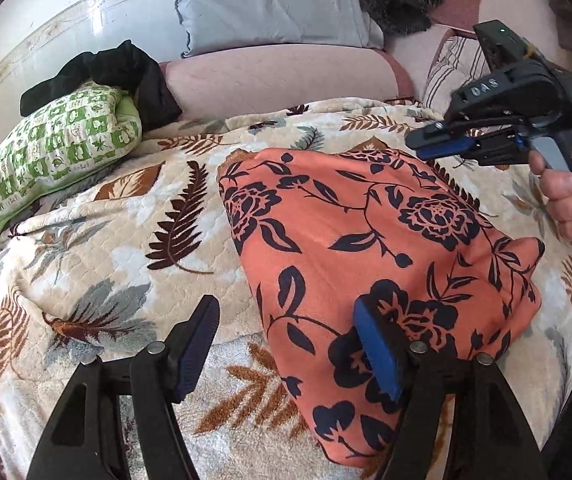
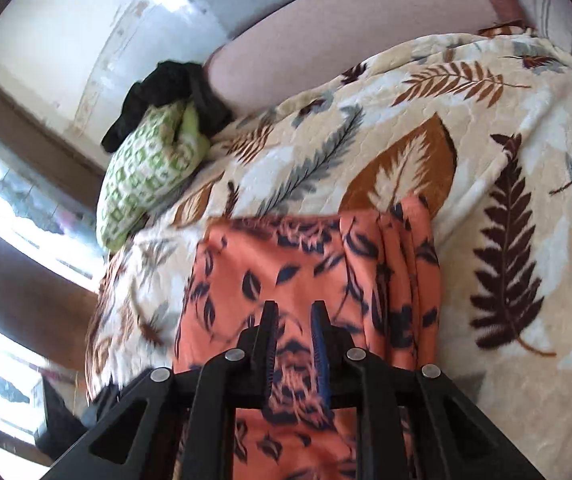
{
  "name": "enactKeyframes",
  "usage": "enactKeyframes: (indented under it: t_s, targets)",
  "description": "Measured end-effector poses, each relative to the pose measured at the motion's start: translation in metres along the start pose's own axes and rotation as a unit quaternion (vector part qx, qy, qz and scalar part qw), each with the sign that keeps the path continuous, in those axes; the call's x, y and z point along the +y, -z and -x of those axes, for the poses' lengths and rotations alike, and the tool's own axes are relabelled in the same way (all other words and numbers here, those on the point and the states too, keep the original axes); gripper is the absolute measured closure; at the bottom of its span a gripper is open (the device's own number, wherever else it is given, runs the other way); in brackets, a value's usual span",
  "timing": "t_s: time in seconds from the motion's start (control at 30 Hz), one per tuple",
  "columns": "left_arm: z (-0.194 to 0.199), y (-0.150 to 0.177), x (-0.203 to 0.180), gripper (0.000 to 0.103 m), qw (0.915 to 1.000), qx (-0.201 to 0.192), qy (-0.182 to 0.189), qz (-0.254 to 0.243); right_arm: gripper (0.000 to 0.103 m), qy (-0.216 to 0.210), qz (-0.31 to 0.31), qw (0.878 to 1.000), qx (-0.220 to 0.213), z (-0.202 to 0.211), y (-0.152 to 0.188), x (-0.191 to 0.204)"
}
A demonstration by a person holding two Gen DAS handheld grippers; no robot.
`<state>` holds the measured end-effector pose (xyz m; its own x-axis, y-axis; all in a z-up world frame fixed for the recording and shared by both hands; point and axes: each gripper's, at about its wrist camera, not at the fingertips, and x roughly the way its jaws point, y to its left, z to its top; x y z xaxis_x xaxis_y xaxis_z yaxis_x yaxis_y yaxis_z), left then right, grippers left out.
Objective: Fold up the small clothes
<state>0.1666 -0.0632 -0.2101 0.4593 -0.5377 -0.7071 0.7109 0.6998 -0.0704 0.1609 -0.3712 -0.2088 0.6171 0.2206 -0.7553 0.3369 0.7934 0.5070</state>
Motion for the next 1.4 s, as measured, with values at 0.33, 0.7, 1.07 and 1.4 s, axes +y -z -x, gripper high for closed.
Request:
enactKeyframes:
  t_s: [0.33,0.7,1.07,1.4]
  targets:
    - [-0.016,0.01,-0.003,0.017,0.9987,0.033,0.025,0.029,0.054,0.093,-0.04,0.995,-0.025,-0.065,-0.043,0.006]
    - [-0.019,0.011,0.007,0.014,0.9963,0.049,0.04,0.057,0.071,-0.013,-0.017,0.996,0.084,-0.137,-0.01,0.033]
    - [0.001,0.005,-0.002,0.014,0.9993,0.026,0.007,0.026,0.068,0.062,0.005,0.998,0.01,-0.026,0.013,0.022]
    - [-0.001,0.005,-0.004,0.014,0.9993,0.03,-0.005,0.023,0.069,0.103,0.012,0.995,0.015,-0.005,0.07,-0.011]
